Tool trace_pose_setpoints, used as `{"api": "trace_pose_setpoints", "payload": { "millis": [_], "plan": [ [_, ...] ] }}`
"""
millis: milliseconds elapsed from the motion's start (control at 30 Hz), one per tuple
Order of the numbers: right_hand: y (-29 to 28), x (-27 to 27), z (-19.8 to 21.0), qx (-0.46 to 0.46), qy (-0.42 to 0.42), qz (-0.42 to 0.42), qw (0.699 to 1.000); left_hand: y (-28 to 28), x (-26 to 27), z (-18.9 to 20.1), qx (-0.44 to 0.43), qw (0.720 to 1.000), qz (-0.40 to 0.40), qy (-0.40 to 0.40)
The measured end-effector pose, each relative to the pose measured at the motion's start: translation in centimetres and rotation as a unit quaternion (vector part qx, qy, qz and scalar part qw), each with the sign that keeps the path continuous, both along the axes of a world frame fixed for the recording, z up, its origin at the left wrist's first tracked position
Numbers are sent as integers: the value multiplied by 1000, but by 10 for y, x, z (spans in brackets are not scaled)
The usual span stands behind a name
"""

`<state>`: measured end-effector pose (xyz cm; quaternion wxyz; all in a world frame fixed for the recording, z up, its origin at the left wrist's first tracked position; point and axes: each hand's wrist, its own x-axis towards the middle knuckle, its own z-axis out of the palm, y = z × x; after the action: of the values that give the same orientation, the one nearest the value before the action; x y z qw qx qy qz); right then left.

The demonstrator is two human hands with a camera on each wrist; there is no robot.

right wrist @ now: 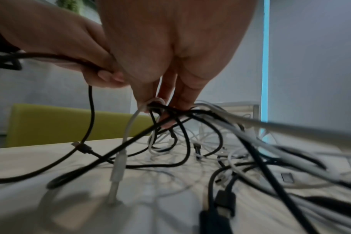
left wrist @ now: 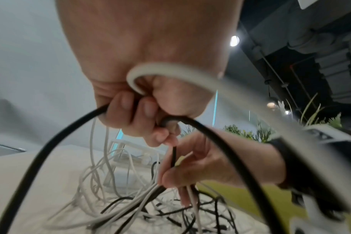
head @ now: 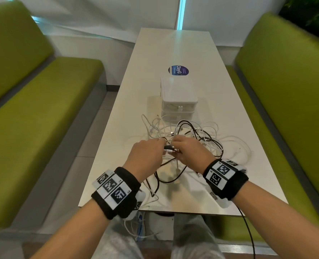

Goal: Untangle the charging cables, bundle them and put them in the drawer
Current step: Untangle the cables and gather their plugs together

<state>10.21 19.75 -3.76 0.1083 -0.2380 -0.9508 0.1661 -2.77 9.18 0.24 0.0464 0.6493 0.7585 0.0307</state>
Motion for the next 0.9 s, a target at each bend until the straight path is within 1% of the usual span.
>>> {"api": "trace_pose_setpoints", "payload": {
  "millis": [67,200,267,400,433,500,533,600,633,667,700,733,800,833,900],
  "plan": [
    [1,-1,-1,-9,9,-15,1000,-3,-2,4,18,1000,8,-20],
    [8,0,-3,-11,-8,-61,998,-11,-5,9,51,996,12,-71],
    [9,-2,-1,-12,-14,-72,997,-15,-4,14,64,993,10,-95],
    [14,-2,1,-8,-58,-91,994,-30,-10,44,119,976,19,-180],
    [17,-1,1,-12,-63,-94,993,-32,-13,50,125,975,20,-184],
    [19,-1,-1,-28,-72,-98,992,-31,-16,50,105,979,35,-169],
    [18,-2,-2,-28,-73,-99,992,-27,-19,44,92,984,47,-142],
    [14,-2,-5,-6,-75,-96,993,-14,-28,21,39,996,62,-45],
    [12,-2,-6,6,-83,-96,992,-10,-34,8,3,998,69,2],
    [10,-1,-7,15,-97,-99,990,-8,-40,-1,-21,995,87,34],
    [9,0,-8,21,-112,-102,988,-8,-45,-6,-27,992,112,45],
    [8,0,-8,27,-123,-105,986,-9,-48,-7,-15,990,136,41],
    [6,-1,-9,42,-133,-111,984,-9,-46,-4,45,986,162,13],
    [6,-2,-9,48,-134,-113,983,-10,-41,1,84,983,161,-8],
    [4,-5,-10,57,-143,-116,981,-9,-26,10,159,979,121,-45]
  ]
}}
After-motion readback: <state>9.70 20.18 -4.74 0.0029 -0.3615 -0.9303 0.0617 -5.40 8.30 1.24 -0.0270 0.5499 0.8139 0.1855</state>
